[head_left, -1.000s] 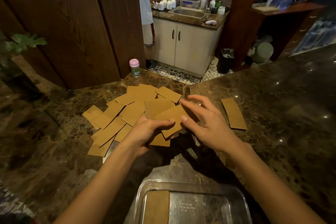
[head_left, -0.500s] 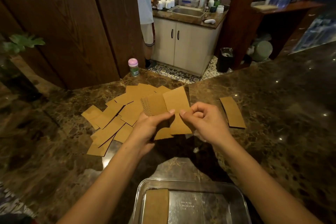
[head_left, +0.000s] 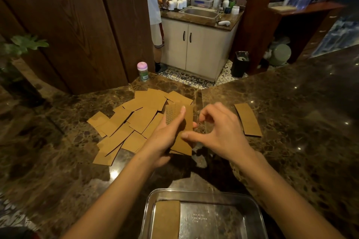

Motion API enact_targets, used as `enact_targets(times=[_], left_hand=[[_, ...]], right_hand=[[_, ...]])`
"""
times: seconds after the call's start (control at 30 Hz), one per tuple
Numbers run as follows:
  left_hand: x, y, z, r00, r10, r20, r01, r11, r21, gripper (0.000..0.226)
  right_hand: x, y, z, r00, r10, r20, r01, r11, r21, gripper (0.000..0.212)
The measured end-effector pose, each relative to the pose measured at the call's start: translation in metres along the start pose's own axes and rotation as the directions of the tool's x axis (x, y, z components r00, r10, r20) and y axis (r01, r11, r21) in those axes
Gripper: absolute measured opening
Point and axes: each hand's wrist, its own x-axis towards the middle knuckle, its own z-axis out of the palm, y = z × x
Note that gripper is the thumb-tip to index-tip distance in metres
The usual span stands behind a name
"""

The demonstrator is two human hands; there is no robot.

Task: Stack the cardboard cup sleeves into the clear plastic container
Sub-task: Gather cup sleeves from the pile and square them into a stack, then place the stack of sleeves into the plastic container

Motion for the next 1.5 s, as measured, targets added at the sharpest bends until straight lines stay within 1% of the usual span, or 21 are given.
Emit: enact_targets(times=[0.03,0.1,0.13,0.17,0.27,0.37,0.4,0.5,0.57,0.67,0.73,0.8,0.87,1.0,1.07,1.13,1.2,1.27,1.37,1.43,1.5], left_hand=[[0.0,0.001,-0.001,0.999,-0.013,0.034,0.014,0.999,-0.03,0.054],[0.001,0.001,-0.002,0.993,-0.052,0.101,0.064,0.99,-0.122,0.061],[0.001,0.002,-0.002,0.989,-0.079,0.124,0.097,0.985,-0.146,0.065],[0.001,0.001,-0.002,0.985,-0.099,0.144,0.12,0.982,-0.149,0.069],[0.001,-0.002,-0.002,0.98,-0.089,0.177,0.118,0.981,-0.155,0.073],[-0.002,-0.004,-0.004,0.977,-0.032,0.21,0.069,0.983,-0.17,0.054],[-0.004,-0.004,-0.006,0.97,-0.03,0.24,0.079,0.977,-0.198,0.053],[-0.01,-0.003,-0.018,0.924,-0.036,0.38,0.168,0.932,-0.322,0.076],[-0.013,-0.001,-0.023,0.909,-0.015,0.417,0.16,0.936,-0.314,0.081],[-0.014,0.004,-0.02,0.923,0.045,0.382,0.022,0.985,-0.17,0.053],[-0.014,0.005,-0.016,0.929,0.071,0.363,-0.011,0.986,-0.163,0.038],[-0.014,0.004,-0.014,0.94,0.071,0.334,-0.009,0.983,-0.185,0.035],[-0.014,0.0,-0.011,0.947,0.069,0.314,-0.011,0.983,-0.182,0.039],[-0.013,-0.002,-0.008,0.951,0.032,0.308,0.037,0.976,-0.215,0.061],[-0.012,-0.003,-0.008,0.951,0.045,0.305,0.035,0.968,-0.249,0.073],[-0.012,-0.004,-0.008,0.952,0.047,0.301,0.037,0.963,-0.266,0.079],[-0.013,-0.004,-0.008,0.953,0.016,0.301,0.081,0.948,-0.308,0.082],[-0.016,-0.006,-0.008,0.932,-0.016,0.362,0.155,0.92,-0.36,0.075],[-0.021,-0.007,-0.006,0.875,-0.035,0.483,0.241,0.896,-0.372,0.045],[-0.022,-0.007,-0.007,0.854,-0.034,0.519,0.249,0.903,-0.351,0.041],[-0.022,-0.008,-0.01,0.839,-0.043,0.542,0.264,0.903,-0.338,0.046]], right_hand=[[-0.001,0.0,-0.002,0.998,-0.029,0.062,0.027,0.999,0.029,0.056],[-0.002,-0.004,-0.005,0.958,-0.062,0.278,0.043,0.996,0.073,0.07],[-0.003,-0.006,-0.006,0.932,-0.088,0.352,0.062,0.995,0.085,0.074],[-0.003,-0.007,-0.006,0.917,-0.116,0.382,0.085,0.992,0.098,0.076],[-0.002,-0.009,-0.004,0.923,-0.164,0.347,0.123,0.983,0.139,0.072],[-0.001,-0.01,-0.003,0.927,-0.215,0.308,0.171,0.972,0.162,0.07],[-0.001,-0.01,-0.004,0.926,-0.228,0.302,0.181,0.968,0.175,0.069],[-0.002,-0.013,-0.007,0.923,-0.231,0.307,0.16,0.958,0.239,0.069],[-0.003,-0.013,-0.007,0.924,-0.224,0.311,0.138,0.951,0.275,0.072],[-0.005,-0.012,-0.007,0.928,-0.228,0.295,0.133,0.942,0.308,0.079],[-0.006,-0.012,-0.006,0.924,-0.241,0.296,0.151,0.943,0.296,0.081],[-0.008,-0.015,-0.004,0.922,-0.261,0.287,0.18,0.944,0.278,0.077],[-0.009,-0.017,-0.003,0.927,-0.272,0.259,0.199,0.941,0.273,0.074],[-0.009,-0.017,-0.004,0.94,-0.264,0.218,0.198,0.939,0.281,0.073],[-0.01,-0.018,-0.004,0.944,-0.25,0.217,0.187,0.944,0.273,0.074],[-0.011,-0.018,-0.004,0.943,-0.226,0.244,0.157,0.949,0.272,0.077],[-0.012,-0.018,-0.006,0.935,-0.218,0.279,0.139,0.951,0.276,0.08],[-0.014,-0.018,-0.006,0.931,-0.224,0.289,0.143,0.951,0.276,0.079],[-0.015,-0.019,-0.005,0.934,-0.246,0.259,0.18,0.95,0.255,0.079],[-0.016,-0.022,-0.005,0.934,-0.248,0.257,0.182,0.949,0.257,0.083],[-0.018,-0.023,-0.007,0.927,-0.252,0.277,0.184,0.951,0.25,0.086]])
